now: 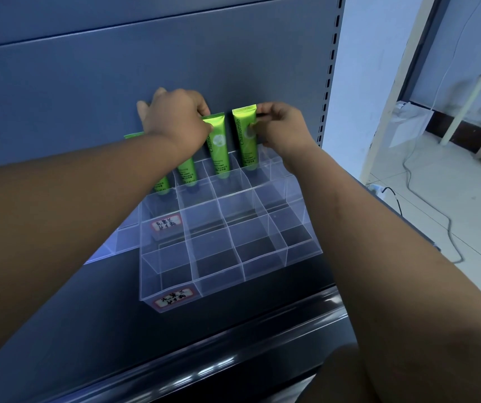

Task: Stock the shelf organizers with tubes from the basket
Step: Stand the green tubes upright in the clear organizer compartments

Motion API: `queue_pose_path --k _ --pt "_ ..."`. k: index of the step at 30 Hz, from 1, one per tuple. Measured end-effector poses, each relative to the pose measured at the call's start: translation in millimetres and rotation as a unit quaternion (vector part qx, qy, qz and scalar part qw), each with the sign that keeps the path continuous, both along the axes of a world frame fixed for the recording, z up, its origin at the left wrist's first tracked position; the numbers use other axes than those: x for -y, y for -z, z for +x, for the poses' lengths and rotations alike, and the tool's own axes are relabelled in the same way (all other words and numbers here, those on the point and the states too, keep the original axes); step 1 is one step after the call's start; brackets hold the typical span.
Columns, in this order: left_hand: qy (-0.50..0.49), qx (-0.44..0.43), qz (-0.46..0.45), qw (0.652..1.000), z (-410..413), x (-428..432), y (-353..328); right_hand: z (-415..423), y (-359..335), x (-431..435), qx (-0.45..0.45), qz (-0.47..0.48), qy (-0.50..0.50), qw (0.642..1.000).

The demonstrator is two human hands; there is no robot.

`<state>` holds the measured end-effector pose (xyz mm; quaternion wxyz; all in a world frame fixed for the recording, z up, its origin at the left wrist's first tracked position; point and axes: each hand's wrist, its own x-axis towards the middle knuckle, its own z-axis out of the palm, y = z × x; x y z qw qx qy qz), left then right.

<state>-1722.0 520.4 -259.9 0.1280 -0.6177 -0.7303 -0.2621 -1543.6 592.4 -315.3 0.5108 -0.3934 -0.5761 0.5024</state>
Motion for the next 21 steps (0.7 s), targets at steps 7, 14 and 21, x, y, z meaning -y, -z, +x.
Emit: queue_pose_path --k 7,14,21 --pt "0.006 0.002 -0.007 1.0 0 2 -2 -5 3 -5 0.047 0.005 0.014 0.999" --pt "0.012 -0.004 -0.009 1.0 -3 5 -2 -4 -1 0 0.061 -0.006 0.022 0.998" --pt "0.007 -0.02 -0.01 1.0 -5 6 -4 -8 -11 9 0.093 -0.006 0.022 0.995"
